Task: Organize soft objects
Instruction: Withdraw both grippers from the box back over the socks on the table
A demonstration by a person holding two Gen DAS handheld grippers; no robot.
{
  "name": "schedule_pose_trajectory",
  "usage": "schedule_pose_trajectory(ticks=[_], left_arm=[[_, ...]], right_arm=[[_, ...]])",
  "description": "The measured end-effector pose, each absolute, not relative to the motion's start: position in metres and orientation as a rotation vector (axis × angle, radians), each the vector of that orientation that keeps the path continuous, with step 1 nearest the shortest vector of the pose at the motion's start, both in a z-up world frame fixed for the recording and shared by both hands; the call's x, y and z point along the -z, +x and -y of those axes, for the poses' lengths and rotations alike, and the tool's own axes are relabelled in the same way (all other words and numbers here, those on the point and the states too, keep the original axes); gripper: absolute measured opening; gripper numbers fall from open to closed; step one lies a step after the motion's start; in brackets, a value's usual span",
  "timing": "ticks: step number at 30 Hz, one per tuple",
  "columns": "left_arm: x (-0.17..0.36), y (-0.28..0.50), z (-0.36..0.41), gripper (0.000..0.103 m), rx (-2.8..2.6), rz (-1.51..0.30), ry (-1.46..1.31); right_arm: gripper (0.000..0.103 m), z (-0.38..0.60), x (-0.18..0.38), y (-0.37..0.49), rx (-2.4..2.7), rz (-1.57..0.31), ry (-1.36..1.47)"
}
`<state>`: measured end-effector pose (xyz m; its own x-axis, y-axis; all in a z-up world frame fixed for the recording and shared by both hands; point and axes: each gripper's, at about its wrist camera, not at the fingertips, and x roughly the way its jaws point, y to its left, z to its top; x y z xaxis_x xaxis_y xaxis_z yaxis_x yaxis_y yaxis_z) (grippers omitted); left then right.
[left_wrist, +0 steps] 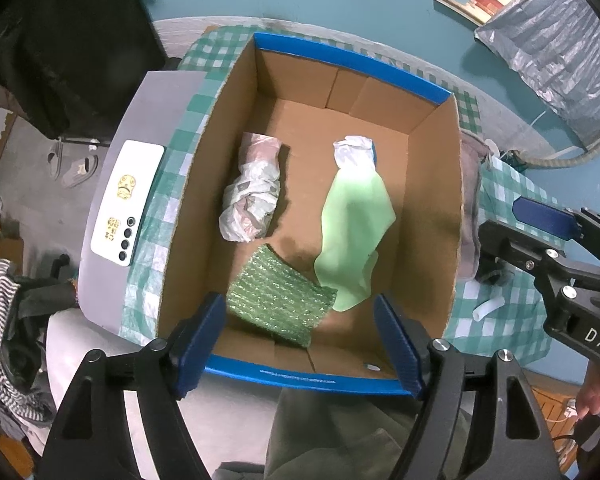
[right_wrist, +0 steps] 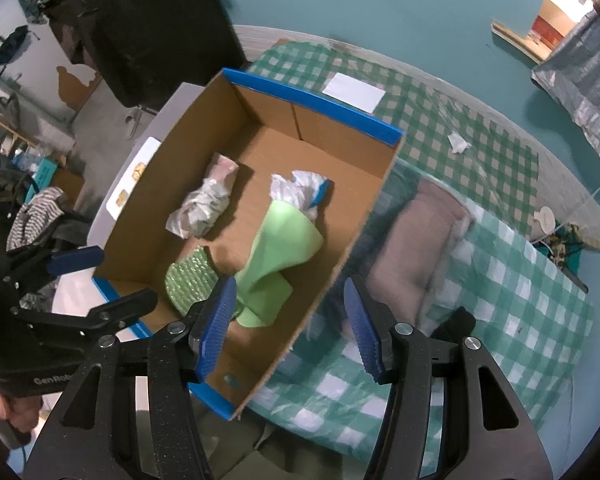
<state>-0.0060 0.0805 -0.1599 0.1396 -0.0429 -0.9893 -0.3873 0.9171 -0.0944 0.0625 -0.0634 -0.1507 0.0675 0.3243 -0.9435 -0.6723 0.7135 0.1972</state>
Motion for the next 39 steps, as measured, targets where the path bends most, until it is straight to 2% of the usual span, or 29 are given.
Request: schedule_pose_trajectory(ticks=[39], left_arm=[[0.149, 0.049, 0.037, 0.078, -0.062, -1.426, -0.194]], right_arm=[[0.058, 0.237, 0.187, 0.106, -0.475, -1.410, -0.157]])
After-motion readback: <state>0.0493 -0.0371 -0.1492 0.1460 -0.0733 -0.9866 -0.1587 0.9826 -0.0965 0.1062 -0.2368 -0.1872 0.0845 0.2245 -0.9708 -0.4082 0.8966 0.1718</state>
